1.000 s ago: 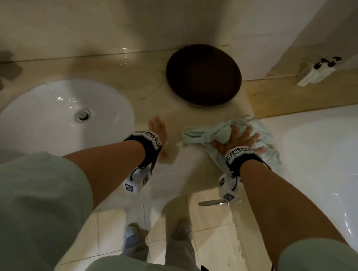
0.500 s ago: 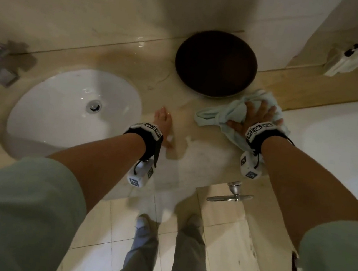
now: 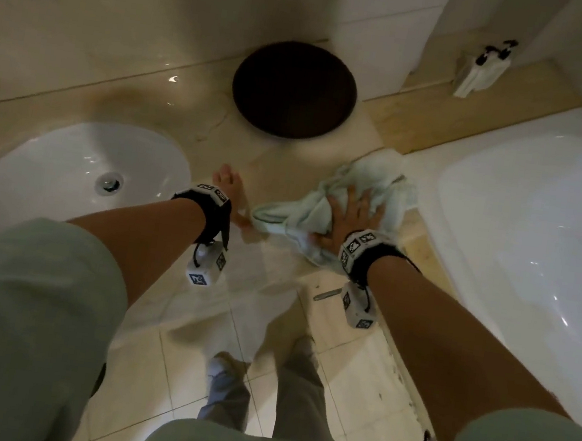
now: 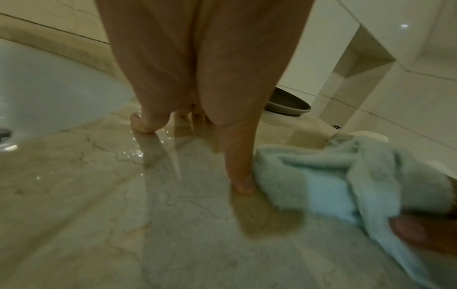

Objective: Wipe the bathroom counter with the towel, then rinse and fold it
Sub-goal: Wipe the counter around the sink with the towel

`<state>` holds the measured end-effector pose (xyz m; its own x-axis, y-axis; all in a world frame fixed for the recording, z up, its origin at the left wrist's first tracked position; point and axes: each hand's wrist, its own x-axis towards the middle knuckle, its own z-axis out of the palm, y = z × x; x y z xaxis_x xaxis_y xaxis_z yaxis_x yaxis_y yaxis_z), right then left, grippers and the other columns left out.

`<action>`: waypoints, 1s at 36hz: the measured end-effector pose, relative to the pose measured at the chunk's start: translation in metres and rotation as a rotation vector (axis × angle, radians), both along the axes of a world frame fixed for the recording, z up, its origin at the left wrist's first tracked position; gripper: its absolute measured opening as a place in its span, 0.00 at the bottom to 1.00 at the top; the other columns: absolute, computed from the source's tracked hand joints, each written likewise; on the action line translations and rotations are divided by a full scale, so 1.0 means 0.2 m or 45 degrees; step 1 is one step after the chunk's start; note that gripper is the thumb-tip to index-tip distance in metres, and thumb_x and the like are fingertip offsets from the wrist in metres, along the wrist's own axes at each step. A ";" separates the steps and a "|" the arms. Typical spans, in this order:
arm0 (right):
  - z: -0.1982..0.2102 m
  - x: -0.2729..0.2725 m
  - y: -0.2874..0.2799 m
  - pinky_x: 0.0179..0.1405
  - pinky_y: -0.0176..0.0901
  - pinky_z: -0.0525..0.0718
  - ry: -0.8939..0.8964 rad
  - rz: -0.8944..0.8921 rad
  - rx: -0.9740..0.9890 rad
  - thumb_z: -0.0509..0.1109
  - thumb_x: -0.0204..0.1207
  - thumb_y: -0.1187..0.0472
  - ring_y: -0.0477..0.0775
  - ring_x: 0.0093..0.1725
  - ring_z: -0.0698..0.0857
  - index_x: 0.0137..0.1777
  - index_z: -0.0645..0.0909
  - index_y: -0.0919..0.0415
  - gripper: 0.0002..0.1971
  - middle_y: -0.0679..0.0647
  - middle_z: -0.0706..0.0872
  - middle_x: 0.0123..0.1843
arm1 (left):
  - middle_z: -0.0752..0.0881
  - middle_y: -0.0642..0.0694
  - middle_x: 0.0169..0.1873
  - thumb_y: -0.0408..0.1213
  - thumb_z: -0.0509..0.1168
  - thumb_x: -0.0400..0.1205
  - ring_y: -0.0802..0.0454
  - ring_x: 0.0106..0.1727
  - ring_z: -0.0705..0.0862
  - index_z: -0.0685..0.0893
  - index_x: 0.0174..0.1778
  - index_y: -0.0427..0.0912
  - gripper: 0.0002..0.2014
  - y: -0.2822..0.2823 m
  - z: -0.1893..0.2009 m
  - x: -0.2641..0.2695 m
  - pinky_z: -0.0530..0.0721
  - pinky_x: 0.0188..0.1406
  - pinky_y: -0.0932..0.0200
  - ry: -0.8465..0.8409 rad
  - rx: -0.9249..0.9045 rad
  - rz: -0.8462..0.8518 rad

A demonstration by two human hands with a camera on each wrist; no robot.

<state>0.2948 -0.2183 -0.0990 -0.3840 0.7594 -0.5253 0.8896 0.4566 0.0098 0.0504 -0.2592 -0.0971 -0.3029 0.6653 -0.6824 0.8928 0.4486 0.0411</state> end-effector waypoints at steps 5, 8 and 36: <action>-0.02 -0.02 -0.11 0.77 0.74 0.38 -0.009 -0.049 -0.022 0.51 0.70 0.23 0.66 0.82 0.32 0.83 0.36 0.43 0.48 0.55 0.28 0.84 | 0.34 0.33 0.81 0.50 0.76 0.71 0.34 0.83 0.38 0.35 0.81 0.31 0.61 -0.01 -0.01 0.01 0.49 0.83 0.43 0.014 0.024 0.009; 0.00 -0.04 -0.08 0.78 0.71 0.36 -0.019 -0.095 -0.069 0.50 0.70 0.22 0.65 0.82 0.30 0.83 0.35 0.42 0.48 0.54 0.26 0.83 | 0.34 0.34 0.81 0.48 0.75 0.73 0.34 0.83 0.38 0.35 0.81 0.31 0.59 -0.01 -0.01 0.00 0.49 0.83 0.43 -0.005 0.025 0.026; 0.16 -0.37 0.39 0.78 0.70 0.34 -0.076 -0.262 -0.136 0.43 0.69 0.20 0.68 0.81 0.29 0.80 0.23 0.50 0.52 0.61 0.24 0.81 | 0.31 0.34 0.80 0.46 0.73 0.76 0.34 0.82 0.35 0.33 0.81 0.32 0.57 -0.02 -0.01 -0.01 0.48 0.83 0.42 -0.093 0.006 0.010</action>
<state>0.2201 -0.1413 -0.0679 -0.1924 0.7575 -0.6239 0.9634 0.2668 0.0268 0.0483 -0.2632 -0.0990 -0.2579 0.6662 -0.6997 0.8838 0.4553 0.1077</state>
